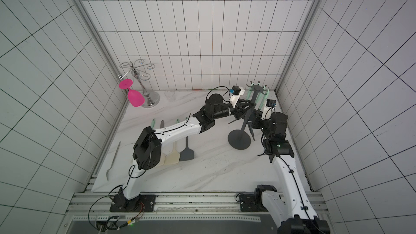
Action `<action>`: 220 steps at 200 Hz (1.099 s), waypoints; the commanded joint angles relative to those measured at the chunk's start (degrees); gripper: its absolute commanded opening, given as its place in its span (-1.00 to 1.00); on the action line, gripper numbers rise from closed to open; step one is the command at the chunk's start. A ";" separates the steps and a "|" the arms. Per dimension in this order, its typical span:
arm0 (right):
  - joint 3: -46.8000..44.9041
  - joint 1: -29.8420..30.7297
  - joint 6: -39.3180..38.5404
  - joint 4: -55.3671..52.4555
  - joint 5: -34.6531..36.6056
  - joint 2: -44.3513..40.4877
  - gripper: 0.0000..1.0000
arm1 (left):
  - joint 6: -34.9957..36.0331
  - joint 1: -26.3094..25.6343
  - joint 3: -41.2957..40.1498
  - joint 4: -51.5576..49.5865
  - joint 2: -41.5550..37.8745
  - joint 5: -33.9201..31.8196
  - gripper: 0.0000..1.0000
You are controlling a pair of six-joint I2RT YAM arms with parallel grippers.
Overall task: Take the spatula off the kitchen utensil rack
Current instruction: Take off the spatula from the rack.
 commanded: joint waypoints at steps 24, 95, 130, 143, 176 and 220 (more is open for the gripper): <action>0.60 0.02 6.21 -0.54 3.02 -2.03 -0.96 | -3.20 0.13 -2.79 0.60 -0.64 0.25 -1.00; 2.35 0.15 5.95 -3.95 6.59 -1.70 -1.00 | -2.84 0.06 -5.57 1.67 -1.81 0.58 -1.00; 4.50 0.37 6.32 -11.69 11.02 -4.63 -1.00 | -2.92 -0.02 -6.53 2.34 -2.41 1.84 -0.68; 5.15 0.62 7.27 -15.95 14.41 -6.49 -1.00 | -3.01 0.02 -7.34 3.00 -3.09 2.09 -0.45; 6.80 1.07 9.55 -24.97 17.66 -10.76 -1.00 | -3.31 -0.15 -8.88 3.51 -4.98 2.86 -0.10; 8.60 4.57 11.53 -32.05 12.35 -13.22 -1.00 | -3.17 -0.42 -13.07 3.85 -9.33 3.63 0.12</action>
